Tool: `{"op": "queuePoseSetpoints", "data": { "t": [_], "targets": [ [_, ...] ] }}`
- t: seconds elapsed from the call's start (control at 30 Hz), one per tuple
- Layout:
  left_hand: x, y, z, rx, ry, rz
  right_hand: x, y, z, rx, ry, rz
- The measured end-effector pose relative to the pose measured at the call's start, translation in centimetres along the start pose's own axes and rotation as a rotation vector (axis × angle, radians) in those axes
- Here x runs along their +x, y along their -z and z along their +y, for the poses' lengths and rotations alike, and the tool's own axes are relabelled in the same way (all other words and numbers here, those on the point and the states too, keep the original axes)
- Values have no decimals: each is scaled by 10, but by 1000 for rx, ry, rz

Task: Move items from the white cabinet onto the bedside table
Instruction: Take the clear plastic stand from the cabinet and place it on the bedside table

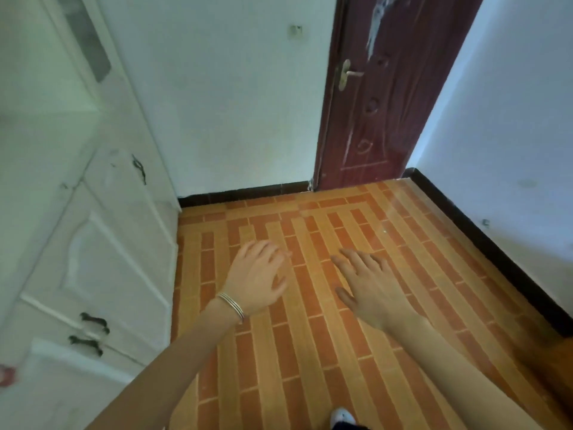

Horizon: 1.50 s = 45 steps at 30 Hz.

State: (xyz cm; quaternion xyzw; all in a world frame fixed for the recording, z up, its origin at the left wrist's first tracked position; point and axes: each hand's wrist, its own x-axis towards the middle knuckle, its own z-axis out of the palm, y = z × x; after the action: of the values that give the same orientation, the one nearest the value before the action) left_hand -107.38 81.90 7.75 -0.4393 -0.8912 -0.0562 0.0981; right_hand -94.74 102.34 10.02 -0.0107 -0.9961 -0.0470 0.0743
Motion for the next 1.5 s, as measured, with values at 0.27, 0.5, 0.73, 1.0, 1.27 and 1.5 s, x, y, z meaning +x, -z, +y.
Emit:
{"op": "queuePoseSetpoints", "data": {
  "t": [0.27,0.5,0.73,1.0,1.27,1.5],
  "targets": [
    [49,21,-28,26,400,114,139,11,40,33,365,76],
    [11,34,-85,189,666,152,236,7,-11,86,657,122],
    [-53,68,-164,314,932,133,315,11,-131,221,953,245],
    [-124,116,-235,466,1152,164,381,29,-263,297,1190,319],
    [-153,154,-267,605,1213,132,432,57,-373,321,1502,393],
    [-137,197,-290,843,1193,110,483,93,-449,448,1723,463]
  ]
}}
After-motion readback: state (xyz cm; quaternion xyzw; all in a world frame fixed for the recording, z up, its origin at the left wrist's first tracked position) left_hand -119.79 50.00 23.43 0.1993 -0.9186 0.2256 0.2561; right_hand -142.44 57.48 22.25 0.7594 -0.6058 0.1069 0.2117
